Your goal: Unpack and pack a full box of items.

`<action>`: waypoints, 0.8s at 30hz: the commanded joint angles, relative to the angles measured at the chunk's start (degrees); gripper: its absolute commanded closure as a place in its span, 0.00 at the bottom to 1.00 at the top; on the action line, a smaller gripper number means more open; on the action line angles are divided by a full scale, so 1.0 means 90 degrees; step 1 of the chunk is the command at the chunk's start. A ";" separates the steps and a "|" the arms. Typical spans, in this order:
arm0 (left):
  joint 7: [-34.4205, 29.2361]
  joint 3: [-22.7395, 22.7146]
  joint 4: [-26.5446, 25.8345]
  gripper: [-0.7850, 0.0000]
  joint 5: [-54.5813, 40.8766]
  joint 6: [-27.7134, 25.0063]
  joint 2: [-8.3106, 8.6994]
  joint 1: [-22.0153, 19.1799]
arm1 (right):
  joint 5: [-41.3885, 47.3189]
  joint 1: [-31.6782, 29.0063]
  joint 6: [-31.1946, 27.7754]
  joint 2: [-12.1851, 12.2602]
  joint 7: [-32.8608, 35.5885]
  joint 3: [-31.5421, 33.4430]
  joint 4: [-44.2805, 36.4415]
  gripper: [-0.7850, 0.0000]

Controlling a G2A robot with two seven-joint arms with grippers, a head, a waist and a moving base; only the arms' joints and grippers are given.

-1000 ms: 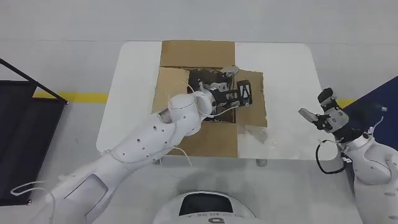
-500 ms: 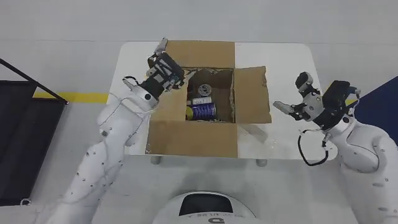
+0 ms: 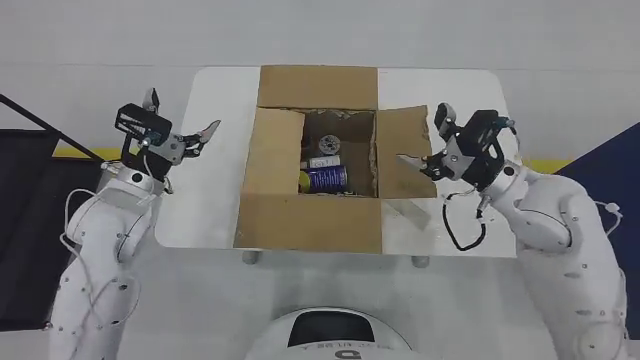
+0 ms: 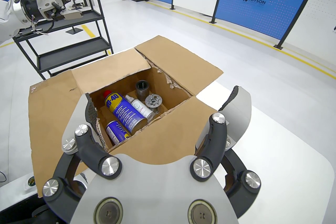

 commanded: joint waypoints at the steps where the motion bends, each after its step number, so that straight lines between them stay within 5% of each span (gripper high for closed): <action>1: -0.0037 -0.0001 0.0041 0.00 0.0055 0.0023 0.0001 0.0014 | -0.0023 0.0000 -0.0005 0.0001 0.0023 -0.0020 -0.0007 0.00; 9: -0.0300 0.0361 0.0416 0.00 0.0725 0.0389 -0.0018 0.0088 | -0.1340 0.0910 0.0019 -0.0066 0.1102 -0.1803 -0.0437 0.00; 19: -0.0259 0.0655 0.0894 0.00 0.1138 0.0675 -0.0040 0.0092 | -0.2546 0.2852 0.1104 -0.0483 0.1867 -0.4174 0.0887 0.00; 24: -0.0090 0.0730 0.1093 0.00 0.1246 0.0667 -0.0041 0.0079 | -0.4034 0.3541 0.1886 -0.0755 0.2205 -0.5273 0.1634 0.00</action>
